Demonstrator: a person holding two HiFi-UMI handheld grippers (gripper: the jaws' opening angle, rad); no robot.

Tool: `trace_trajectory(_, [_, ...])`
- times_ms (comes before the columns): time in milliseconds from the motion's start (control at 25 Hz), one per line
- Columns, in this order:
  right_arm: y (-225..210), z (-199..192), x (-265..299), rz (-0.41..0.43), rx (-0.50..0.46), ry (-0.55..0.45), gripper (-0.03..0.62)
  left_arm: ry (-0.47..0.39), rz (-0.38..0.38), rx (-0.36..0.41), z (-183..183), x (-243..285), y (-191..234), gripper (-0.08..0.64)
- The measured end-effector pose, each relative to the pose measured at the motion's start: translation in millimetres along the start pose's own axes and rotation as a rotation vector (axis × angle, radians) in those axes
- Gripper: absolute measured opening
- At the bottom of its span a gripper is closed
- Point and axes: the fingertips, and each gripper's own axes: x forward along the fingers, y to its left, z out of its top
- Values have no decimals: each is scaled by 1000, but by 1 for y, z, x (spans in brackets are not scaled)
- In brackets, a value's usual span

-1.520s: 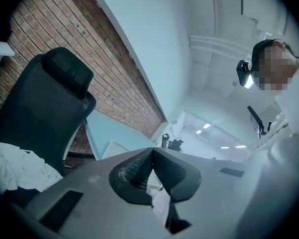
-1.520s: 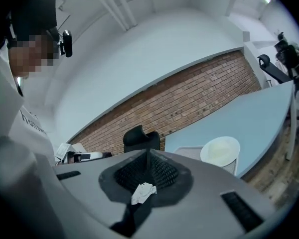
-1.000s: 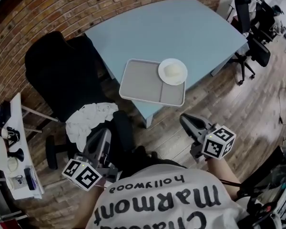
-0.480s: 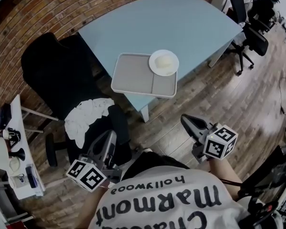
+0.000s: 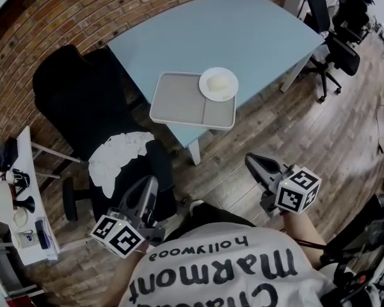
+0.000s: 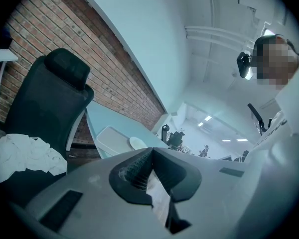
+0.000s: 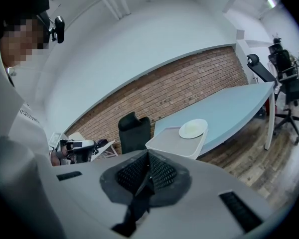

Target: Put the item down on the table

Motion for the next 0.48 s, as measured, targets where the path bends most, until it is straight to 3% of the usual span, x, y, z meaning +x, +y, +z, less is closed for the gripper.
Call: trace_trajectory(480, [-3,-4,-4,-26,-36,7,9,3,-9,7,5,0,-2,6])
